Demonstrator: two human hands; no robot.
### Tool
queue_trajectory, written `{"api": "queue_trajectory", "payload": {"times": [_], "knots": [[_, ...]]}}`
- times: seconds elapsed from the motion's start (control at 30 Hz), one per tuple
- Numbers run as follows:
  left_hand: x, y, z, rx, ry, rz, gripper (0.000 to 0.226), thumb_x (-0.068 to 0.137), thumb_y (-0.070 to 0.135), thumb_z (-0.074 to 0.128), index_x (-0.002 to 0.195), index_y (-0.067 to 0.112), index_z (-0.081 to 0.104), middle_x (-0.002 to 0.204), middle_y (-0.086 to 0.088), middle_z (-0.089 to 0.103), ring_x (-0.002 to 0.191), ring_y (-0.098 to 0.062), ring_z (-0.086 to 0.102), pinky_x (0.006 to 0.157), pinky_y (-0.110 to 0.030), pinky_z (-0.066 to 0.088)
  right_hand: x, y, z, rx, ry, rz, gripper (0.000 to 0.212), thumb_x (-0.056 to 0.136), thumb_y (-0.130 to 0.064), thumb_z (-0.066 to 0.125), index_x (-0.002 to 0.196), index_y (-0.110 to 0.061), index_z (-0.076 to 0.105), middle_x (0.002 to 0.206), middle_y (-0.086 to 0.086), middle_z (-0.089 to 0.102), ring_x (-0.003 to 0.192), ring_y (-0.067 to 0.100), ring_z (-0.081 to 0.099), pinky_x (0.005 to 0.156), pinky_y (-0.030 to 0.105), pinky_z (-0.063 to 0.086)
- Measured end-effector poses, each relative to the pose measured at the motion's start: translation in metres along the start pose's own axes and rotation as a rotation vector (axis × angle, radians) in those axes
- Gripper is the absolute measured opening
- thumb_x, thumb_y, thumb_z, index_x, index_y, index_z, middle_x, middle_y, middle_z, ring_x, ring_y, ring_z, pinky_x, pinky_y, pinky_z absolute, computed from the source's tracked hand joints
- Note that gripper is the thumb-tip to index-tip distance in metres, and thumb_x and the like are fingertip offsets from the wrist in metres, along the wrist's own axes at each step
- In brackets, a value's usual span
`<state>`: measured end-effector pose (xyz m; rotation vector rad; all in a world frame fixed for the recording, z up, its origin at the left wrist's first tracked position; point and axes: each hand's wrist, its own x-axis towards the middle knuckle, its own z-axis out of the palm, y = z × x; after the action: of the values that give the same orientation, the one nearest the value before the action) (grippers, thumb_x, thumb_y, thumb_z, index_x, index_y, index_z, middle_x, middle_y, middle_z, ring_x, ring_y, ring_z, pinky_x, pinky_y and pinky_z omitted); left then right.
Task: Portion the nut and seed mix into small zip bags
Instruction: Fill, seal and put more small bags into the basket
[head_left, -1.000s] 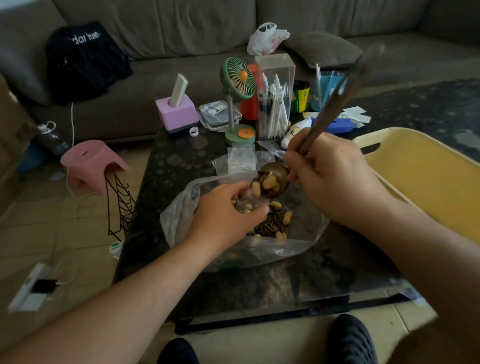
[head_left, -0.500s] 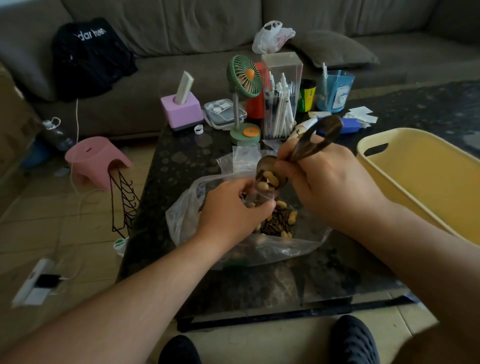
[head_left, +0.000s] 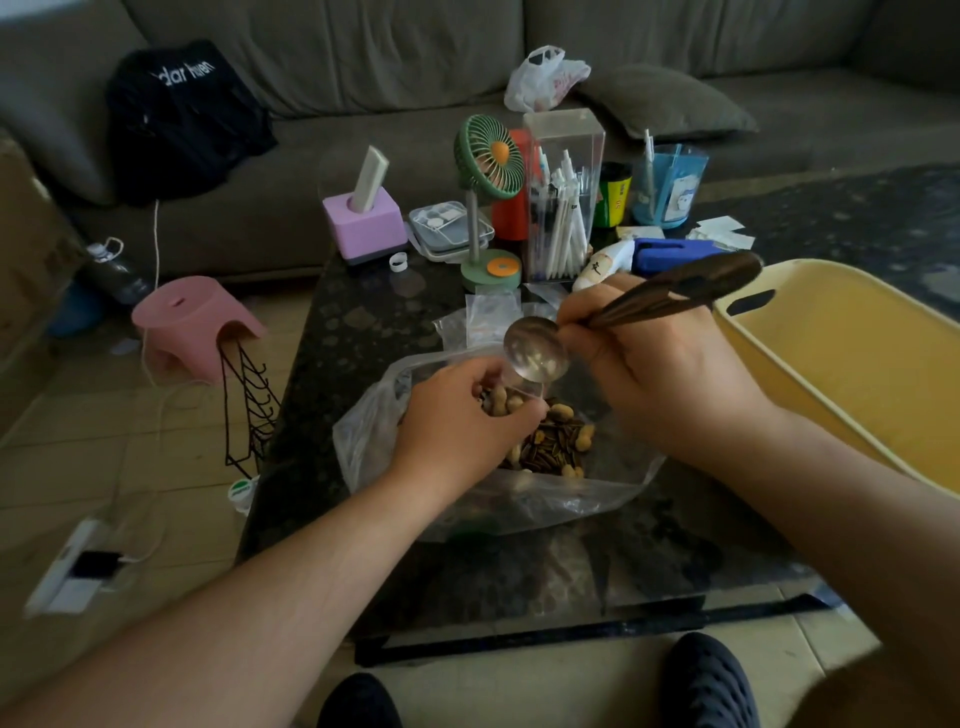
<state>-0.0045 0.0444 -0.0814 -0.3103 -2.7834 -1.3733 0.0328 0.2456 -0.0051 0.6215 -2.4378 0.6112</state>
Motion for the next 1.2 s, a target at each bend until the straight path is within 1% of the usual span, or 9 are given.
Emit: {"api": "queue_trajectory", "payload": {"times": [0.13, 0.23, 0.33, 0.47, 0.7, 0.83, 0.97, 1.07, 1.2], "knots": [[0.001, -0.001, -0.005, -0.039, -0.012, -0.021, 0.035, 0.081, 0.056, 0.08, 0.113, 0.043, 0.074, 0.1, 0.024, 0.074, 0.094, 0.009, 0.066, 0.083, -0.022, 0.057, -0.005, 0.008, -0.001, 0.007, 0.045, 0.109, 0.019, 0.103, -0.018, 0.059, 0.118, -0.013, 0.071, 0.105, -0.015, 0.057, 0.095, -0.001, 0.052, 0.084, 0.008, 0.038], [0.004, -0.005, -0.011, -0.059, 0.02, -0.03, 0.032, 0.083, 0.053, 0.08, 0.112, 0.041, 0.075, 0.099, 0.024, 0.074, 0.095, 0.01, 0.065, 0.082, -0.018, 0.052, -0.007, 0.007, -0.004, 0.039, 0.045, 0.195, 0.017, 0.104, -0.025, 0.056, 0.109, -0.017, 0.07, 0.099, -0.01, 0.064, 0.089, 0.006, 0.059, 0.079, 0.019, 0.047], [0.008, -0.009, -0.016, -0.143, 0.023, -0.071, 0.031, 0.084, 0.053, 0.08, 0.113, 0.042, 0.076, 0.1, 0.022, 0.077, 0.096, 0.007, 0.069, 0.083, -0.021, 0.057, -0.009, 0.009, -0.001, 0.034, -0.088, 0.28, 0.021, 0.102, -0.033, 0.054, 0.101, -0.018, 0.069, 0.096, -0.008, 0.064, 0.085, 0.008, 0.061, 0.078, 0.024, 0.052], [0.008, -0.007, -0.018, -0.283, 0.033, -0.115, 0.023, 0.088, 0.039, 0.083, 0.11, 0.038, 0.078, 0.097, 0.02, 0.079, 0.091, 0.008, 0.072, 0.064, -0.009, 0.053, -0.012, 0.015, 0.01, -0.068, -0.322, 0.32, 0.018, 0.104, -0.033, 0.055, 0.101, -0.02, 0.068, 0.096, -0.005, 0.063, 0.084, 0.013, 0.063, 0.082, 0.04, 0.058], [0.008, -0.006, -0.011, -0.346, -0.062, -0.234, 0.017, 0.085, 0.043, 0.085, 0.099, 0.036, 0.08, 0.098, 0.02, 0.079, 0.095, 0.002, 0.072, 0.087, -0.026, 0.059, -0.006, 0.012, 0.018, -0.142, -0.435, 0.299, 0.015, 0.106, -0.034, 0.05, 0.093, -0.03, 0.055, 0.091, -0.008, 0.06, 0.079, 0.008, 0.058, 0.076, 0.033, 0.054], [0.006, -0.003, -0.009, -0.393, -0.172, -0.348, 0.016, 0.085, 0.044, 0.085, 0.098, 0.035, 0.081, 0.095, 0.016, 0.08, 0.099, -0.008, 0.074, 0.09, -0.039, 0.062, -0.003, 0.007, 0.019, -0.146, -0.471, 0.309, 0.035, 0.106, -0.032, 0.05, 0.075, -0.04, 0.036, 0.081, -0.012, 0.054, 0.071, 0.003, 0.052, 0.067, 0.026, 0.042], [0.005, 0.0, -0.011, -0.419, -0.148, -0.367, 0.015, 0.086, 0.041, 0.084, 0.099, 0.033, 0.081, 0.093, 0.015, 0.08, 0.097, -0.009, 0.074, 0.09, -0.044, 0.064, -0.005, 0.004, 0.018, -0.097, -0.484, 0.325, 0.032, 0.106, -0.032, 0.051, 0.076, -0.038, 0.044, 0.081, -0.011, 0.056, 0.072, 0.004, 0.055, 0.07, 0.028, 0.045], [0.005, 0.001, -0.013, -0.439, -0.131, -0.388, 0.015, 0.087, 0.04, 0.084, 0.1, 0.034, 0.08, 0.097, 0.012, 0.079, 0.102, -0.012, 0.072, 0.088, -0.047, 0.064, -0.005, 0.006, 0.011, -0.049, -0.447, 0.382, 0.02, 0.107, -0.034, 0.049, 0.09, -0.031, 0.059, 0.088, -0.009, 0.06, 0.077, 0.006, 0.06, 0.071, 0.03, 0.052], [0.004, 0.003, -0.013, -0.43, -0.128, -0.386, 0.016, 0.087, 0.038, 0.084, 0.101, 0.033, 0.079, 0.1, 0.011, 0.079, 0.103, -0.013, 0.072, 0.089, -0.048, 0.064, -0.003, 0.009, 0.005, -0.129, -0.481, 0.41, 0.019, 0.108, -0.037, 0.045, 0.103, -0.028, 0.062, 0.095, -0.008, 0.06, 0.082, 0.01, 0.062, 0.077, 0.037, 0.058]]}}
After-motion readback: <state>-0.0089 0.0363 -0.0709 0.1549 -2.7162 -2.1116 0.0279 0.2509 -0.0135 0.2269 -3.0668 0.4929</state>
